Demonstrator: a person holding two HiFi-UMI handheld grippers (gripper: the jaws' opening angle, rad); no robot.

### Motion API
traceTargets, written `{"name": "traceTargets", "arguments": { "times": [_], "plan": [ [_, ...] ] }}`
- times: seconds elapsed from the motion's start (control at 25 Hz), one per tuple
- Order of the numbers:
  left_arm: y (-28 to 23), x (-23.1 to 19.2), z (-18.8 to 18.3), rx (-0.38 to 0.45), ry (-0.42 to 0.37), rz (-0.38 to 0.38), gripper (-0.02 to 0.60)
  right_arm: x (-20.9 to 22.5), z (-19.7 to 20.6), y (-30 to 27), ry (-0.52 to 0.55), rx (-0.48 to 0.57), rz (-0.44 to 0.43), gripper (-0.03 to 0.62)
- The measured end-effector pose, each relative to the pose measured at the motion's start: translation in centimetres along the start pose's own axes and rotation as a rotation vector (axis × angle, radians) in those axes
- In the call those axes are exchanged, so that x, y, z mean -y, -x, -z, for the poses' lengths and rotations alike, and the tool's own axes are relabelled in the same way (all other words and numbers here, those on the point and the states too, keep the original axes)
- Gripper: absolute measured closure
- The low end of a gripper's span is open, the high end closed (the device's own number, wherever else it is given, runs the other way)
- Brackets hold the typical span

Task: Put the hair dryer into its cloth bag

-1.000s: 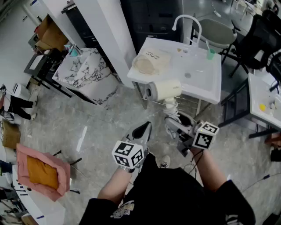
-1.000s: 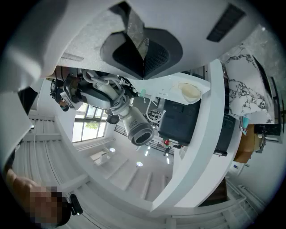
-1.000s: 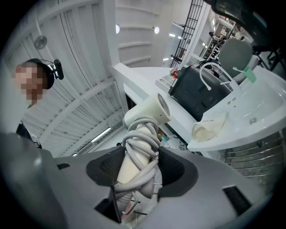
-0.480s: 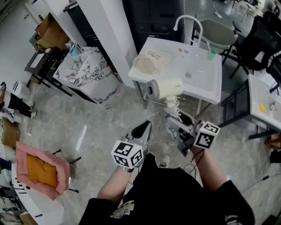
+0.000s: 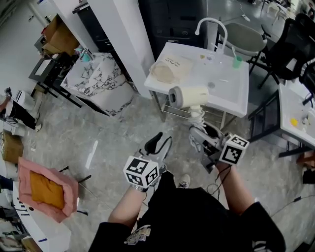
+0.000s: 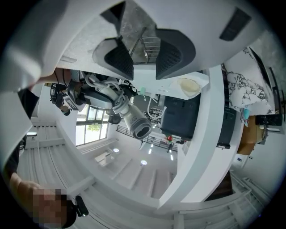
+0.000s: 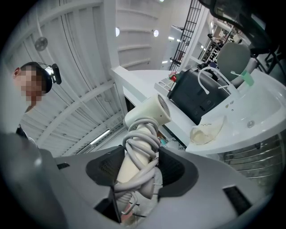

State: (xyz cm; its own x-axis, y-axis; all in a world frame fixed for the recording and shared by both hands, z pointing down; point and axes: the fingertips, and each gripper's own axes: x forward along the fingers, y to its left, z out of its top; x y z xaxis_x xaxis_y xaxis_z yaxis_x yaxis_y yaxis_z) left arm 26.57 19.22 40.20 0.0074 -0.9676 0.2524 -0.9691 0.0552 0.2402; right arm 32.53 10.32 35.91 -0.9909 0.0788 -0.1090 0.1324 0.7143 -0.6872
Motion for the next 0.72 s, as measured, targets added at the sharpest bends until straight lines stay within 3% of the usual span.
{"name": "traceTargets", "arguments": {
  "times": [0.72],
  "plan": [
    [0.2, -3.8, -1.6, 0.027, -0.008, -0.015, 0.423, -0.1, -1.4, -3.3, 0.063, -0.001, -0.012, 0.359]
  ]
}}
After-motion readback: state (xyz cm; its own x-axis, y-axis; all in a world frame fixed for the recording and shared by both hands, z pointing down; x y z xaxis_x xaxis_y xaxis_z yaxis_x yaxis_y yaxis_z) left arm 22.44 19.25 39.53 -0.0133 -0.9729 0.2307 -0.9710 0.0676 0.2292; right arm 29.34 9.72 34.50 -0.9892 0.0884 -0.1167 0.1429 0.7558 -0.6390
